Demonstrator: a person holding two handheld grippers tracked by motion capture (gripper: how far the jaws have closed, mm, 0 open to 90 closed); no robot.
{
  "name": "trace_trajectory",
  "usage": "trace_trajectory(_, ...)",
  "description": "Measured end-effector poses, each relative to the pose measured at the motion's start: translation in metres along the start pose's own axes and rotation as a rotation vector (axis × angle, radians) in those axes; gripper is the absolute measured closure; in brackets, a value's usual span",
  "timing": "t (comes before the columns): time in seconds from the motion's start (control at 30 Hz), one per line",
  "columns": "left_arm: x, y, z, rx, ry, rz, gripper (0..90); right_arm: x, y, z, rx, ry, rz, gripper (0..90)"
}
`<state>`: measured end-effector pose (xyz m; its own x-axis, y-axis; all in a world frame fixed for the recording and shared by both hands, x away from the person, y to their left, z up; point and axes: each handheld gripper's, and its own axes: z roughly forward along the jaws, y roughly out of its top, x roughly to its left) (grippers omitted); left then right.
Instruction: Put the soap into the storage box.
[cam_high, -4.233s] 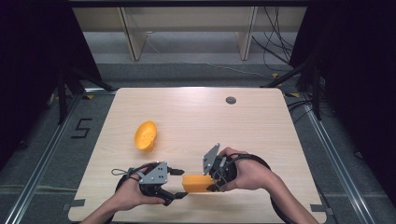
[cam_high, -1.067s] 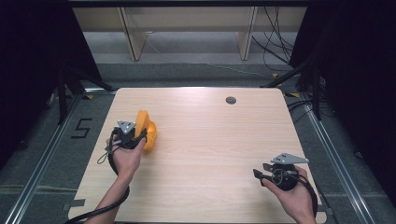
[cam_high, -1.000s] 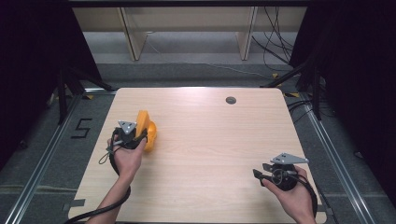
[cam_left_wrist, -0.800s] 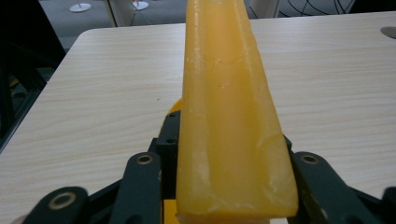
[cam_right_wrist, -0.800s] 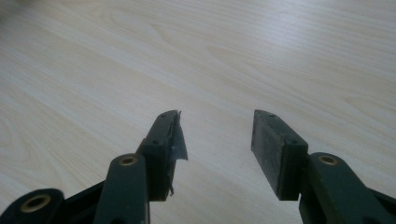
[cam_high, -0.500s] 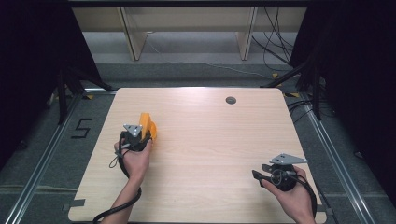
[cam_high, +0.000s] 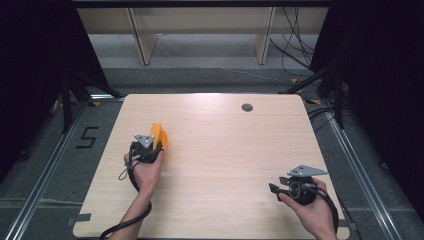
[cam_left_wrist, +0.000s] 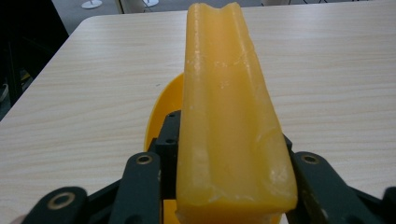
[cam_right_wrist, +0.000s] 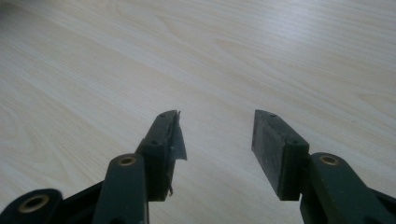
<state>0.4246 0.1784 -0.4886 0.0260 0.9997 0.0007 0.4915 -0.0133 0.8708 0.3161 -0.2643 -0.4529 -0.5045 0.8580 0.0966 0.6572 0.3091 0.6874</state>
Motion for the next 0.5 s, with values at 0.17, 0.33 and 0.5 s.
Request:
trace_trajectory(0.17,0.001,0.001,0.0,0.003,-0.018,0.01,58.4,-0.004,-0.001,0.004,-0.03,0.017,-0.059,51.0)
trace_trajectory(0.33,0.003,0.01,-0.004,0.029,-0.063,0.038,42.8,-0.004,-0.001,0.003,-0.022,0.004,-0.066,50.4)
trace_trajectory(0.5,0.008,0.012,-0.005,0.078,-0.084,0.031,28.7,0.0,-0.001,0.001,-0.004,-0.005,-0.023,49.9)
